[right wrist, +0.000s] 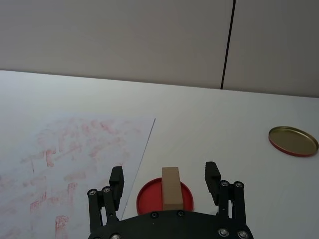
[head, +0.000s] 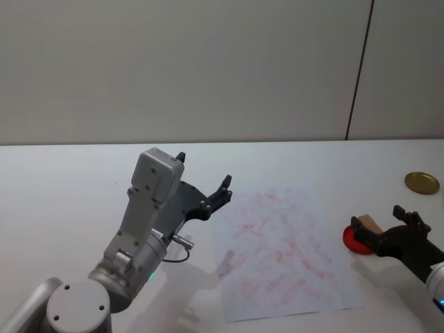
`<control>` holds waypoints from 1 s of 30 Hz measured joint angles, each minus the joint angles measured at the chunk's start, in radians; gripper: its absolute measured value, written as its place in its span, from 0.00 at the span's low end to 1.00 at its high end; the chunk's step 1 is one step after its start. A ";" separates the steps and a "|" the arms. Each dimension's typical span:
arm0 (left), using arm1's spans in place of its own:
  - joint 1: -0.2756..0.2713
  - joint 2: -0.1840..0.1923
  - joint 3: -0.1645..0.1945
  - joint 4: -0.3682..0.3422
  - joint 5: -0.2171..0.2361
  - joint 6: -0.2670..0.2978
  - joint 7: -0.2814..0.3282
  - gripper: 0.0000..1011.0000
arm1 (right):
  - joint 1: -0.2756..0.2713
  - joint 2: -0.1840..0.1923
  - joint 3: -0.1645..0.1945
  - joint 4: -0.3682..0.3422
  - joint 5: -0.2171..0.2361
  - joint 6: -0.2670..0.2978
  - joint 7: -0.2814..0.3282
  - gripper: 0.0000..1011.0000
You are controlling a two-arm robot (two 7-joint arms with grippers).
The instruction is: Use the one hand to pick up the stamp and affix it onto the A4 paper.
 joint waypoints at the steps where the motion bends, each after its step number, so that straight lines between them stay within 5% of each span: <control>1: 0.000 0.000 0.000 0.000 0.000 0.000 0.000 0.98 | 0.003 -0.002 -0.001 0.004 -0.002 0.001 0.001 0.99; 17: 0.000 0.000 0.000 0.000 0.000 0.000 0.000 0.98 | 0.049 -0.026 -0.019 0.089 -0.052 0.020 0.026 0.98; 27: 0.000 0.000 0.000 0.000 0.000 0.000 0.000 0.98 | 0.072 -0.040 -0.029 0.128 -0.082 0.025 0.034 0.75; 30: 0.000 0.000 0.000 0.000 0.000 0.000 0.000 0.98 | 0.076 -0.042 -0.030 0.135 -0.087 0.024 0.034 0.62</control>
